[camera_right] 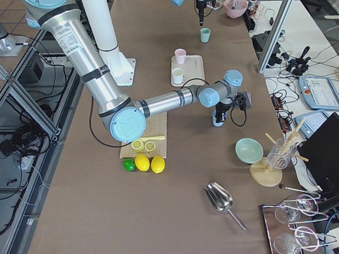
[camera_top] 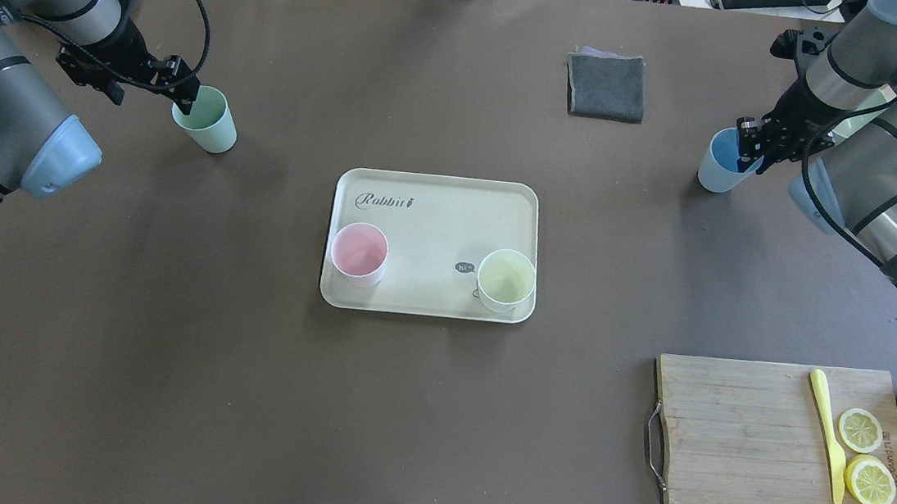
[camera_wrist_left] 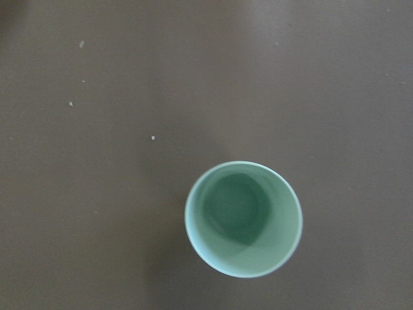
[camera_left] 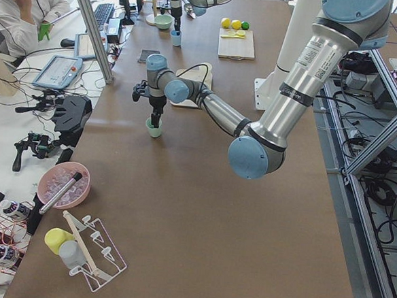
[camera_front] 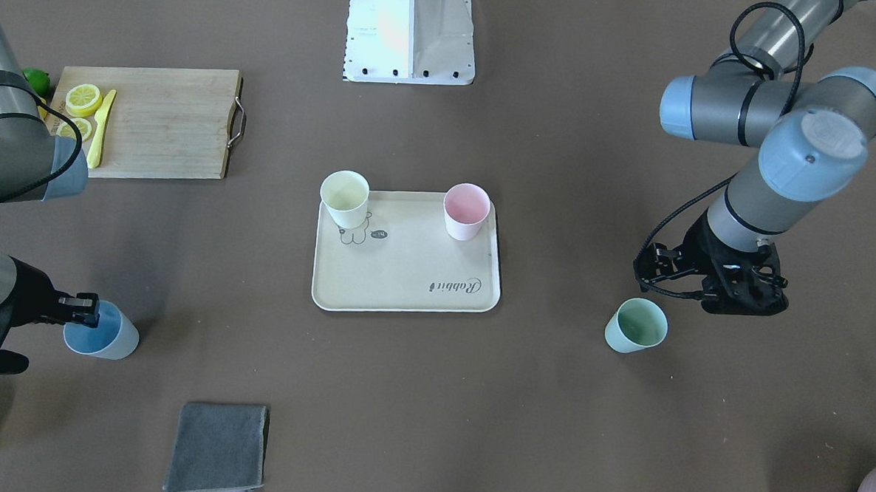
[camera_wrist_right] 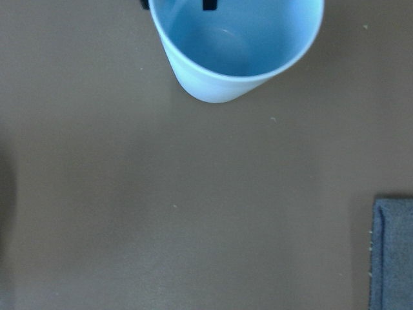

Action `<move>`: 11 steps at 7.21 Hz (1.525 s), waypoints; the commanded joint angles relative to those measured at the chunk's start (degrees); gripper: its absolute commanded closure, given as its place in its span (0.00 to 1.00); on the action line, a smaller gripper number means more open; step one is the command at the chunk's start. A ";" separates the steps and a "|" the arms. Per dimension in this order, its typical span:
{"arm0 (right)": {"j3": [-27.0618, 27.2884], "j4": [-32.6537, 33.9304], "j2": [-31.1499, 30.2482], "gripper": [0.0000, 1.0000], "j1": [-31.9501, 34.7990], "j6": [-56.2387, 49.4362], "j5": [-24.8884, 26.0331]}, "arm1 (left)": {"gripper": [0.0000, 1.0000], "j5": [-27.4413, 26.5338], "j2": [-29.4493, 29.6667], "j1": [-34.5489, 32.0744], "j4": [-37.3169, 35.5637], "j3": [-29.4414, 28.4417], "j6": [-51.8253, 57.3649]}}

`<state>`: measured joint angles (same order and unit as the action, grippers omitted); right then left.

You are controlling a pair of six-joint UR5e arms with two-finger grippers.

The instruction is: Place all cups on tray

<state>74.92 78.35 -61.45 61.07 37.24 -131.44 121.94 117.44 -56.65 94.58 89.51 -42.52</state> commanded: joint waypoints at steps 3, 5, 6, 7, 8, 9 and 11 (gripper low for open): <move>4.96 0.06 9.67 1.00 -10.58 23.00 0.47 | 0.14 0.05 3.67 -0.13 6.47 -10.92 -0.02; 5.76 -0.30 11.36 1.00 -15.96 27.62 3.65 | 0.84 0.05 3.67 1.10 11.32 -14.10 -2.65; 6.72 -0.30 11.01 1.00 -17.02 27.63 3.74 | 1.00 0.05 3.76 1.36 11.33 -13.75 -4.23; 6.90 -0.30 10.74 1.00 -18.16 28.50 3.83 | 1.00 0.22 4.11 1.63 10.81 -12.79 -4.85; 6.90 -0.30 10.92 1.00 -19.05 28.85 4.96 | 1.00 4.66 5.50 1.63 9.76 -12.44 -5.03; 6.82 -0.39 11.09 1.00 -20.10 29.38 5.23 | 1.00 6.88 8.48 1.54 6.70 -12.17 -6.60; 8.12 -0.39 11.18 0.01 -20.20 30.35 5.67 | 1.00 6.12 13.23 5.11 6.49 -12.08 -15.61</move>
<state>82.15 77.97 -50.33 41.07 67.13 -126.19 128.22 127.75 -54.09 101.51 77.35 -52.88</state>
